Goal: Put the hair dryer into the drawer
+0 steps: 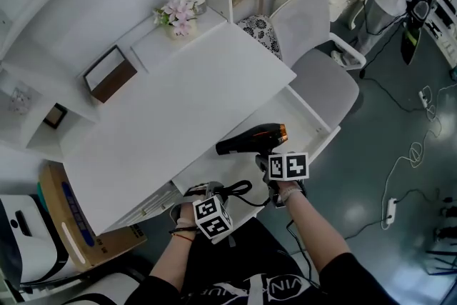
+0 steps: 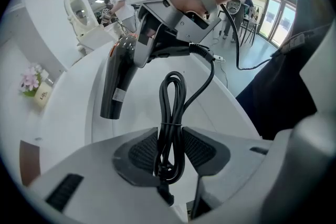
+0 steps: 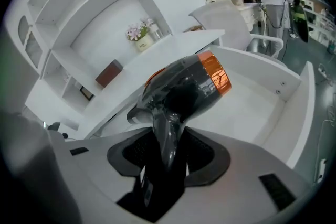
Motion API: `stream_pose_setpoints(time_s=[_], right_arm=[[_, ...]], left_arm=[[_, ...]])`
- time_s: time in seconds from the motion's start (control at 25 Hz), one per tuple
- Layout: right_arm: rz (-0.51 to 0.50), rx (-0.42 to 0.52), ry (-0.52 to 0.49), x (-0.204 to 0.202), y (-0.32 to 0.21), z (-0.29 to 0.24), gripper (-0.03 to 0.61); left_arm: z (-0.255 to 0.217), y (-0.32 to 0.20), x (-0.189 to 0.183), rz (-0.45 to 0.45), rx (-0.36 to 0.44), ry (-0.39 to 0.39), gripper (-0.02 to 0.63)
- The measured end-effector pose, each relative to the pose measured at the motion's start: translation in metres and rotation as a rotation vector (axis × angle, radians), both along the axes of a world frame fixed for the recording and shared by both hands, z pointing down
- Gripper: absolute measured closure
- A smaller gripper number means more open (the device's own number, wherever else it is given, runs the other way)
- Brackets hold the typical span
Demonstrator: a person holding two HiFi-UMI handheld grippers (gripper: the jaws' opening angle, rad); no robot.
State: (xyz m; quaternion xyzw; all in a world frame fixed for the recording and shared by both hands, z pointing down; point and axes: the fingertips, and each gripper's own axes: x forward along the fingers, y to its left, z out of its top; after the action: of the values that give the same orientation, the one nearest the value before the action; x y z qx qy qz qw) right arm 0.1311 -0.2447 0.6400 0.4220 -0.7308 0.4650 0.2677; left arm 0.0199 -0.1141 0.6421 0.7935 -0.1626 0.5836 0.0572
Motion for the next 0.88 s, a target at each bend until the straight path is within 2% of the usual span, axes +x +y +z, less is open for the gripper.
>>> stream_pose_setpoints(time_s=[0.52,0.88], right_arm=[[-0.117,-0.06,0.012,-0.039,-0.009,0.045,0.403],[-0.148,-0.085,-0.044,-0.051,-0.021,0.061,0.403]], left_arm=[[0.03,-0.012,-0.024,-0.04,-0.018,-0.036,0.46],[0.041,-0.022,-0.029,-0.065,-0.02,-0.034,0.462]])
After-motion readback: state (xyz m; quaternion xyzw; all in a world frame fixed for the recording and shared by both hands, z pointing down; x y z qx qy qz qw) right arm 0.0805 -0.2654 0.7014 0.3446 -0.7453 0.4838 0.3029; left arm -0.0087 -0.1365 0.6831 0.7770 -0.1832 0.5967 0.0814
